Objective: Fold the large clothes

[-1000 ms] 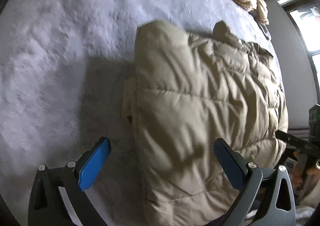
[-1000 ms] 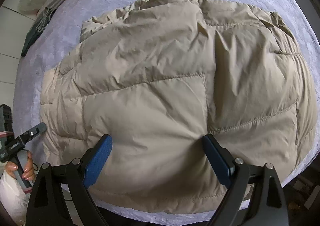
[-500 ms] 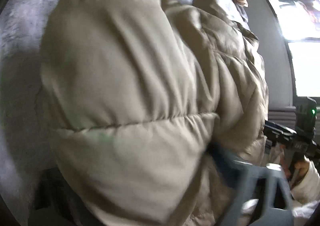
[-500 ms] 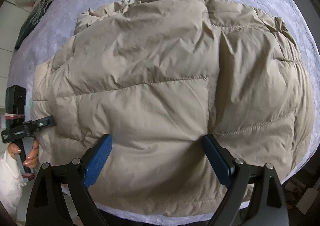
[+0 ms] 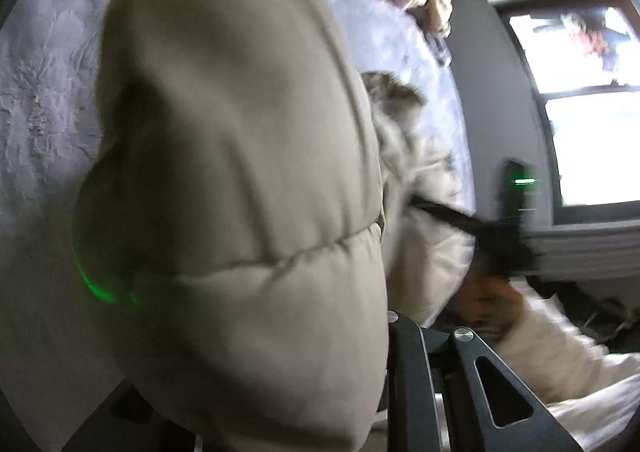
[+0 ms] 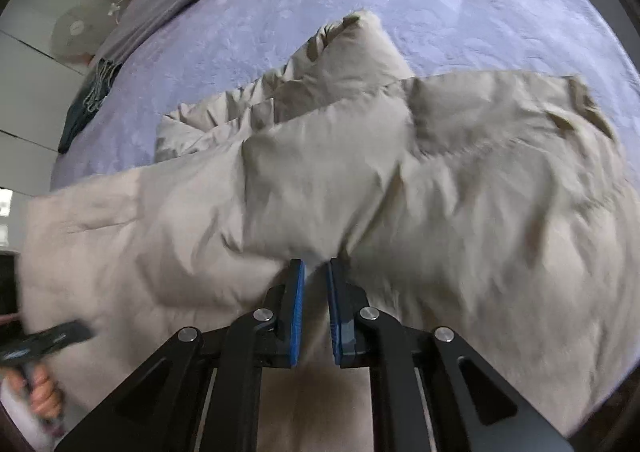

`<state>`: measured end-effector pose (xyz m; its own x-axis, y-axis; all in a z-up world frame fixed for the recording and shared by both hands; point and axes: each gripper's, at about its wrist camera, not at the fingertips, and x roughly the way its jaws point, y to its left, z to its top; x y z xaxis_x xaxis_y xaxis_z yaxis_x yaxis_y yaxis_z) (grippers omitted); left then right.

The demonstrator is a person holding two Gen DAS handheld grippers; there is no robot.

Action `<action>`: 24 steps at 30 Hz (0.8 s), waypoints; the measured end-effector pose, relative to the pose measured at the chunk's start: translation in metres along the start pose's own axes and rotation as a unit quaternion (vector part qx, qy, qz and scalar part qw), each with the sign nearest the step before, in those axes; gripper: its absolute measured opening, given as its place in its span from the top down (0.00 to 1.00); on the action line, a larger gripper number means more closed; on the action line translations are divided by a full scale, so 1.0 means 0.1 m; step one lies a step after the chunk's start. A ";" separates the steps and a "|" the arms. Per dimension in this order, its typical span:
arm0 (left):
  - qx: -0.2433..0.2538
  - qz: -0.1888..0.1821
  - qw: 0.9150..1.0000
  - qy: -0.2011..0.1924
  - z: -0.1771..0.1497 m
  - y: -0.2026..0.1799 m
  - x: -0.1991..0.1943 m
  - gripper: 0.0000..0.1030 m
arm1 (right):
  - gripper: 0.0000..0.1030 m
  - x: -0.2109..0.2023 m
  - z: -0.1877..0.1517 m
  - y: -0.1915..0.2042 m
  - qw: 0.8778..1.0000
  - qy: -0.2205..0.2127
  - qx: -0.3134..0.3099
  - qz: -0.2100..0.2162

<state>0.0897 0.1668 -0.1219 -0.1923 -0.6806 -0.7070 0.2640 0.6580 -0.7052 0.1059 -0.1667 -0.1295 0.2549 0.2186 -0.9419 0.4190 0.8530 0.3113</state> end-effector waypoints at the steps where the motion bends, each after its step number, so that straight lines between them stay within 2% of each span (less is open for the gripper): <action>1: -0.005 -0.005 1.000 -0.007 -0.01 -0.15 -0.02 0.78 | 0.88 0.08 0.04 -0.02 1.000 0.002 0.001 0.005; 7: 0.002 0.005 1.000 -0.023 0.01 -1.13 0.11 0.78 | 0.92 0.40 0.24 -0.20 0.999 0.021 0.018 0.045; 13: 0.028 0.070 0.997 -0.004 0.11 -1.91 0.64 0.77 | 0.96 0.54 0.31 -0.41 0.993 0.045 0.041 0.101; 16: 0.040 0.079 0.996 0.007 0.13 -2.15 0.83 0.77 | 0.96 0.37 0.32 -0.60 0.988 0.054 0.064 0.133; 19: 0.058 0.087 0.994 0.021 0.19 -2.37 1.07 0.76 | 0.92 0.04 0.23 -0.94 0.983 0.034 0.085 0.161; 20: 0.063 0.087 0.994 0.028 0.21 -2.43 1.18 0.73 | 0.91 -0.07 0.18 -1.06 0.982 0.026 0.093 0.164; 23: 0.062 0.065 0.994 0.065 0.31 -2.52 1.55 0.56 | 0.91 -0.38 -0.03 -1.46 0.977 -0.001 0.122 0.173; 24: 0.059 0.050 0.994 0.081 0.33 -2.53 1.71 0.46 | 0.91 -0.47 -0.13 -1.60 0.975 -0.008 0.133 0.175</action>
<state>0.0213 -0.1269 -0.0624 -0.3062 -0.5460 -0.7798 0.3967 0.6714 -0.6259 0.0159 -0.3070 -0.1369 0.4350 0.4656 -0.7707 0.5150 0.5735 0.6371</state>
